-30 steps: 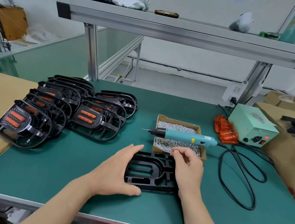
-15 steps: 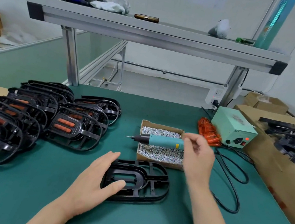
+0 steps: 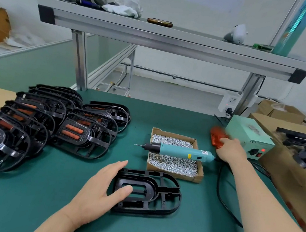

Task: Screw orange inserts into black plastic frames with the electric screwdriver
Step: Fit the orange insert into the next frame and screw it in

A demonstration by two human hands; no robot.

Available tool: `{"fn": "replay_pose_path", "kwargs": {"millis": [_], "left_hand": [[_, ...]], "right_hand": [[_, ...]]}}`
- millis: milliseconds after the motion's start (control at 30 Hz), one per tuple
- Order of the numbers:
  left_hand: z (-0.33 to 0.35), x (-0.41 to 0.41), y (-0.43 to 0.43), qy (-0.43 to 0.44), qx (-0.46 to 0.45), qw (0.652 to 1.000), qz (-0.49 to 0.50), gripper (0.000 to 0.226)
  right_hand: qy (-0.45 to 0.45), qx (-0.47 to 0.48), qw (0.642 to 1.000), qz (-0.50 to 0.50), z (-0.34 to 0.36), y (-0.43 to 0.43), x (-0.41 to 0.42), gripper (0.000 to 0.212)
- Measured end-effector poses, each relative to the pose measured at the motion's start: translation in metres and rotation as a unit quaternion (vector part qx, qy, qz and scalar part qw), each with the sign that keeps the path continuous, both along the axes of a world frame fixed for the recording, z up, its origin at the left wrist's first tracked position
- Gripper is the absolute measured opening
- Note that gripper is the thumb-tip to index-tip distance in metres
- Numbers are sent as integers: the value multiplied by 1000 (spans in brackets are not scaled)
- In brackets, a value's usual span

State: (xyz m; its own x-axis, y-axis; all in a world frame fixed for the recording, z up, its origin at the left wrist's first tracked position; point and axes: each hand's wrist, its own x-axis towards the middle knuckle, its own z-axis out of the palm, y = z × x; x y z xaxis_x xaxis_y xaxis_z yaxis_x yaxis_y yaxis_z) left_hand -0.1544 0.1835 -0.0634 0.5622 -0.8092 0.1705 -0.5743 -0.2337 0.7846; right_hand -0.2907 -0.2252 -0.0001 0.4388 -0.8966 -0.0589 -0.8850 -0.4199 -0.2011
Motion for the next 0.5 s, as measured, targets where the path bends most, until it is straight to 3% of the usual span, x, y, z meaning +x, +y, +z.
{"fn": "replay_pose_path", "kwargs": {"millis": [200,500], "left_hand": [[1,0,0,9,-4,1000,2,74],[1,0,-1,7,-3,1000,5,69]], "right_hand": [[32,-6,999,3,-4,-11,4,47],[-103,-47,994,-1,-12,-12,-5,30]]}}
